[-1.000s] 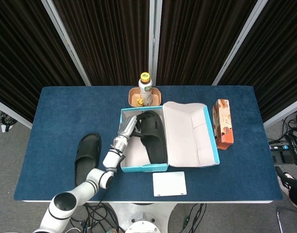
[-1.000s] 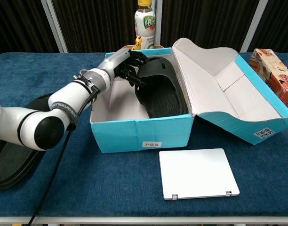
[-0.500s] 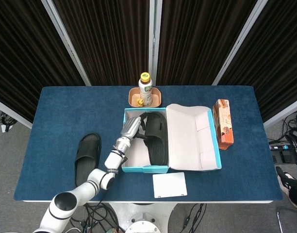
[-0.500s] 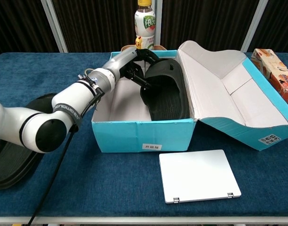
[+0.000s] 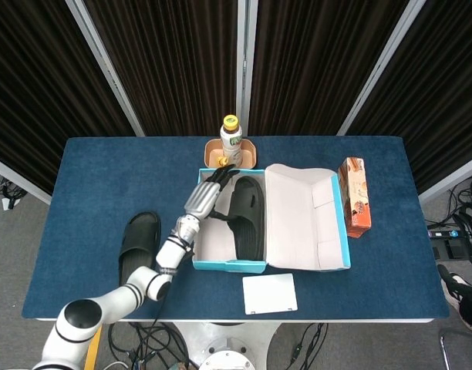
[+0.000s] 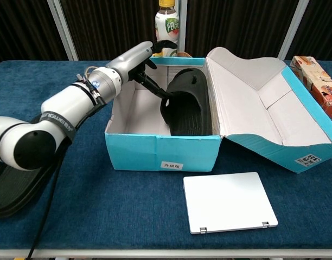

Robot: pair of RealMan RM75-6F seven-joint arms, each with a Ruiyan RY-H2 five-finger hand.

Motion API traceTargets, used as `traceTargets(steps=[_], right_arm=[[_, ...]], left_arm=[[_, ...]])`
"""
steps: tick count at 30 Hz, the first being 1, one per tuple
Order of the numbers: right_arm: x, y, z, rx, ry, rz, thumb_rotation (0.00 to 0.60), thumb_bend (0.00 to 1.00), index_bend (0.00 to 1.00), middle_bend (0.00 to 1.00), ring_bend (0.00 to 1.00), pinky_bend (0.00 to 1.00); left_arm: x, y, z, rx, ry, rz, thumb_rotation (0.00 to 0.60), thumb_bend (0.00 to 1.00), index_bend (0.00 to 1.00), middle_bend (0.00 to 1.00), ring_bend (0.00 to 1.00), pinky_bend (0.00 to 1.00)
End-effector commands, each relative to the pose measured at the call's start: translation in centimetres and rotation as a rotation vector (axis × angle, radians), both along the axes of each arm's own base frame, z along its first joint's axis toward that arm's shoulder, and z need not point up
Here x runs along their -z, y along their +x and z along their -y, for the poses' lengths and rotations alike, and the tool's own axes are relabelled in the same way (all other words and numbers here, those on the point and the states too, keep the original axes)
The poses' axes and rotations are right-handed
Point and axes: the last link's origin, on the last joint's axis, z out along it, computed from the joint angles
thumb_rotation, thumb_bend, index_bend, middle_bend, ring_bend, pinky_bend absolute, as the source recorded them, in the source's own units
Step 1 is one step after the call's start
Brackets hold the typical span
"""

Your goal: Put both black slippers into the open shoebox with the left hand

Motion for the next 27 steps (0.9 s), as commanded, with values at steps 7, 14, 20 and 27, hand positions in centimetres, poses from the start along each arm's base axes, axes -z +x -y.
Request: traceTargets(steps=[7,14,20,27], right_arm=[[0.2,0.3,0.1,-0.017,0.005,0.003,0.6,0.16,0.01,0.08,0.0,0.05],[0.2,0.6,0.3,-0.034,0.007,-0.003,0.6,0.16,0.01,0.08,0.0,0.06],[0.7,0.8,0.8,-0.048,0.027,0.002,0.6,0.16,0.01,0.08,0.0,0.07],[1.3,0.9,1.5,-0.054,0.05,0.005,0.6,0.16,0.01,0.08,0.0,0.07]], left_arm=[[-9.3,-2.9,2.7,0.04,0.087,-0.192,0.6,0.0,0.09,0.0,0.0,0.27],[-17.7,-7.0,4.0,-0.109,0.155,-0.266,0.6,0.0,0.12,0.06,0.32,0.56],[-20.4,-12.1,6.6,-0.253,0.043,-0.412,0.6,0.0,0.13,0.06,0.53,0.68],[-18.1,-15.6,9.4,-0.346,-0.168,-0.48,0.6,0.0,0.1,0.03,0.56,0.69]])
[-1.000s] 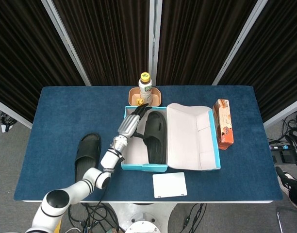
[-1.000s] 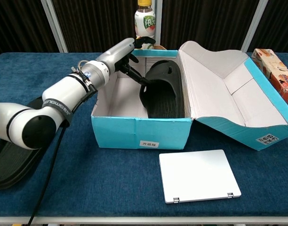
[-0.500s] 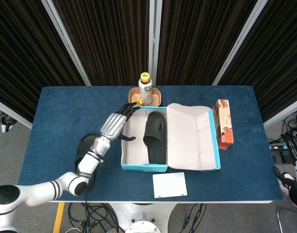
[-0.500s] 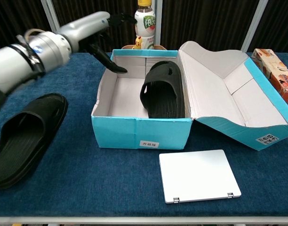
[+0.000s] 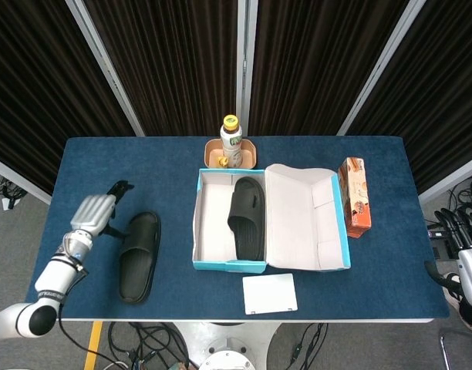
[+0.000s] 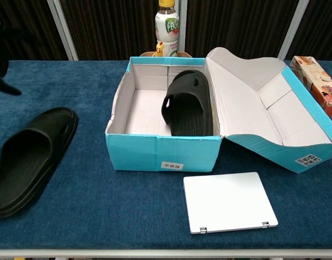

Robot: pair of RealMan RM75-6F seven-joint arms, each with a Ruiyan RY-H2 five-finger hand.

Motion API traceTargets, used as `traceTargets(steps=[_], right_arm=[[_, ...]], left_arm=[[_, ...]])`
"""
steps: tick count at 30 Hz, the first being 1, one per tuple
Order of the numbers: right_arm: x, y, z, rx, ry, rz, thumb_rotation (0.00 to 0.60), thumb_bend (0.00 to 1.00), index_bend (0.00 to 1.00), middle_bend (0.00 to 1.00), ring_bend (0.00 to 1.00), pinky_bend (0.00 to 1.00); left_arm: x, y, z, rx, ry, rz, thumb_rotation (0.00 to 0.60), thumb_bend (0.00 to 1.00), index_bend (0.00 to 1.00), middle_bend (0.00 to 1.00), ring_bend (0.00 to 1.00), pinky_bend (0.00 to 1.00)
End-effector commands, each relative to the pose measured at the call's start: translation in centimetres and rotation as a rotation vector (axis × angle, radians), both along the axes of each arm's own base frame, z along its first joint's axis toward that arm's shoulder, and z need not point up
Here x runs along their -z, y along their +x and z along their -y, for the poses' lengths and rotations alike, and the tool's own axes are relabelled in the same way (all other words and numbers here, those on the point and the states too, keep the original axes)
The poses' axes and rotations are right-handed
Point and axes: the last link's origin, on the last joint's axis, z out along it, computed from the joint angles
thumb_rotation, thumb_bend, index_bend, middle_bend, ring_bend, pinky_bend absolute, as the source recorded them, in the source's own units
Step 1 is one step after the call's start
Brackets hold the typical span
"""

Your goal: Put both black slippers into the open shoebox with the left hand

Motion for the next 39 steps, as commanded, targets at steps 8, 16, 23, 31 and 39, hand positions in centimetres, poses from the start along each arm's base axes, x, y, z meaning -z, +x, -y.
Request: traceTargets(steps=[8,16,23,31,39], right_arm=[[0.3,0.4,0.4,-0.013,0.012,-0.003,0.6,0.16,0.01,0.08,0.0,0.07],[0.3,0.1,0.2,0.0,0.007,-0.001,0.6,0.16,0.01,0.08,0.0,0.07],[0.2,-0.1,0.3,0.003,0.006,0.003,0.6,0.16,0.01,0.08,0.0,0.07],[0.1,-0.1,0.2,0.001,0.0,0.002,0.6,0.16,0.01,0.08,0.0,0.07],[0.1,-0.1,0.2,-0.005,0.002,0.003,0.6,0.16,0.01,0.08,0.0,0.07]], left_arm=[[4.7,-2.3,1.4,-0.141,-0.186,0.002,0.6,0.0,0.1,0.03,0.57,0.7],[6.4,-2.9,0.9,-0.187,-0.213,-0.006,0.6,0.0,0.12,0.08,0.61,0.71],[7.1,-4.1,0.6,-0.241,-0.187,-0.018,0.6,0.0,0.33,0.34,0.73,0.79],[4.3,-4.7,0.2,-0.288,-0.07,0.075,0.6,0.0,0.46,0.49,0.78,0.82],[-1.3,-1.1,-1.8,-0.226,0.149,0.53,0.6,0.0,0.46,0.5,0.74,0.82]])
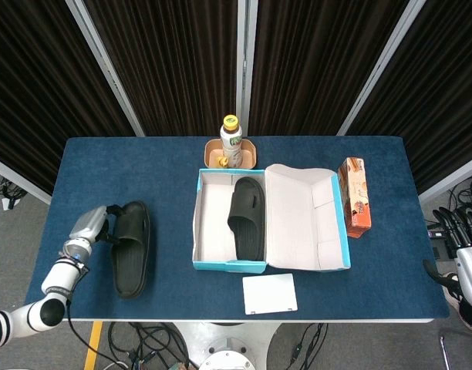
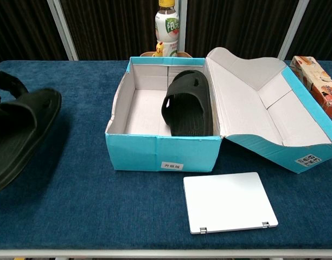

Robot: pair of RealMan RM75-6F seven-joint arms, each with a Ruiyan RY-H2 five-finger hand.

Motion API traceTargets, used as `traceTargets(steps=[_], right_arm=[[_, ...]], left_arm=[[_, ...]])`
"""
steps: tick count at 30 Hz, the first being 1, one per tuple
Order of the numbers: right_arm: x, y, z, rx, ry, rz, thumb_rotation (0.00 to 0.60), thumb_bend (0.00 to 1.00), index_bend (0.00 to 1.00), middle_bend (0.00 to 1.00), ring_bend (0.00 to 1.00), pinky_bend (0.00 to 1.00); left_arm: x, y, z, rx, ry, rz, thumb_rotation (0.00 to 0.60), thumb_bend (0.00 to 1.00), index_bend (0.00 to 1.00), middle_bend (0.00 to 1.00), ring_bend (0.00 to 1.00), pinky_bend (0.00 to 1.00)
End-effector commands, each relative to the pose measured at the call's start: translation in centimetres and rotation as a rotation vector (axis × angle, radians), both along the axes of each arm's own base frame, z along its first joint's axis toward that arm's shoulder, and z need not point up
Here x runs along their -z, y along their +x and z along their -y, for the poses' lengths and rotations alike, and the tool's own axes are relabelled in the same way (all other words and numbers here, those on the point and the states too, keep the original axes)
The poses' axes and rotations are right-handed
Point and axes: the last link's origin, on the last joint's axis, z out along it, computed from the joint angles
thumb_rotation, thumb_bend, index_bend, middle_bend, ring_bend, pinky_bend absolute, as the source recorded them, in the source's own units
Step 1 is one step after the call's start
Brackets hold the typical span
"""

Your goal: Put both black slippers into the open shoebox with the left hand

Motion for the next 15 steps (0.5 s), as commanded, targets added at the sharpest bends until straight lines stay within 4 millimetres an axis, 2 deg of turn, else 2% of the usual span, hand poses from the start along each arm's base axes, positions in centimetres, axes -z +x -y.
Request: traceTargets(steps=[1,4,8,15], right_arm=[[0.0,0.1,0.0,-0.003,0.0,-0.001,0.6,0.16,0.01,0.08,0.0,0.07],[0.0,0.2,0.0,-0.006,0.0,-0.003,0.6,0.16,0.01,0.08,0.0,0.07],[0.0,0.4,-0.1,-0.006,0.0,-0.008,0.6,0.16,0.01,0.08,0.0,0.07],[-0.2,0.6,-0.2,-0.001,-0.006,-0.018,0.6,0.16,0.01,0.08,0.0,0.07]], left_arm=[[-4.1,3.5,-1.7,0.071,0.205,0.333,0.6,0.0,0.46,0.5,0.73,0.82],[-4.4,6.2,-3.2,0.137,0.231,0.504,0.6,0.0,0.47,0.5,0.7,0.82],[-3.1,9.6,-5.3,0.229,0.231,0.622,0.6,0.0,0.5,0.5,0.67,0.8],[1.8,15.0,-7.6,0.302,0.164,0.732,0.6,0.0,0.5,0.5,0.66,0.76]])
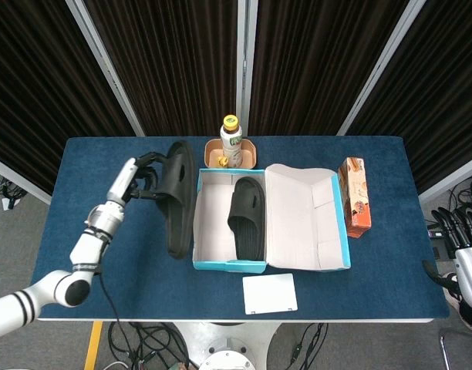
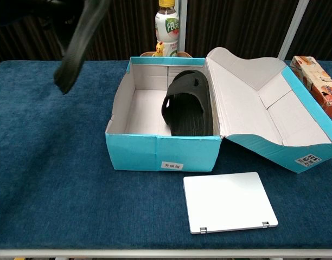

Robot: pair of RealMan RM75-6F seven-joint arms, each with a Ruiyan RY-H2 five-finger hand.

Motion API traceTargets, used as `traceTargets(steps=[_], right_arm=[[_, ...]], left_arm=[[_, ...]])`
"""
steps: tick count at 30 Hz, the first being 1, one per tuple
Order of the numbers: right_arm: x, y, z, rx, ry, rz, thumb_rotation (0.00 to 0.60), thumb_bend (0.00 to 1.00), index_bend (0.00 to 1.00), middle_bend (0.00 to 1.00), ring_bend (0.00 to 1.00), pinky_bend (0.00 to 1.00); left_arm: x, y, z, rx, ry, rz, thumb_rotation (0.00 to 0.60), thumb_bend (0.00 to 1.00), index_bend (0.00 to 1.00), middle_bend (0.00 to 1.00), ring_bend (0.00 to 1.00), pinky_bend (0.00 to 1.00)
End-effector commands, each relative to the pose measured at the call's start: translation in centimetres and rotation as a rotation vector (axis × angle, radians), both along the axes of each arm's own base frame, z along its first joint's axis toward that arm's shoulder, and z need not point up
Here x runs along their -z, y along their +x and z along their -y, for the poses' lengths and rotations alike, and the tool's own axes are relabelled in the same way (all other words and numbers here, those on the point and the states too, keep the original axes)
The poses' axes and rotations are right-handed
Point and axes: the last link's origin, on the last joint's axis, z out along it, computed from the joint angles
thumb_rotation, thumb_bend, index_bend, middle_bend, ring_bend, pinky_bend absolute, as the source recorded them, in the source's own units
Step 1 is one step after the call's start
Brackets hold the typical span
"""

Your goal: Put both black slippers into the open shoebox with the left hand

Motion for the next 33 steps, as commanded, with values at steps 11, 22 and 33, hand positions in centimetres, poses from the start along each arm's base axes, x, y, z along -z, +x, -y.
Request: traceTargets(steps=[11,22,33], right_arm=[[-0.1,0.2,-0.4,0.02,-0.008,-0.012,0.6,0.16,0.01,0.08,0.0,0.07],[-0.1,0.2,-0.5,0.021,-0.011,-0.01,0.6,0.16,0.01,0.09,0.0,0.07],[-0.1,0.2,-0.5,0.026,-0.012,-0.011,0.6,0.16,0.01,0.09,0.0,0.07]], left_arm=[[9.0,4.4,-2.6,0.163,0.085,-0.022,0.6,0.0,0.5,0.5,0.66,0.73],[11.7,2.3,-2.0,0.167,0.152,-0.073,0.6,0.0,0.51,0.5,0.66,0.72],[14.0,0.9,-1.6,0.094,0.064,-0.069,0.6,0.0,0.51,0.51,0.66,0.7]])
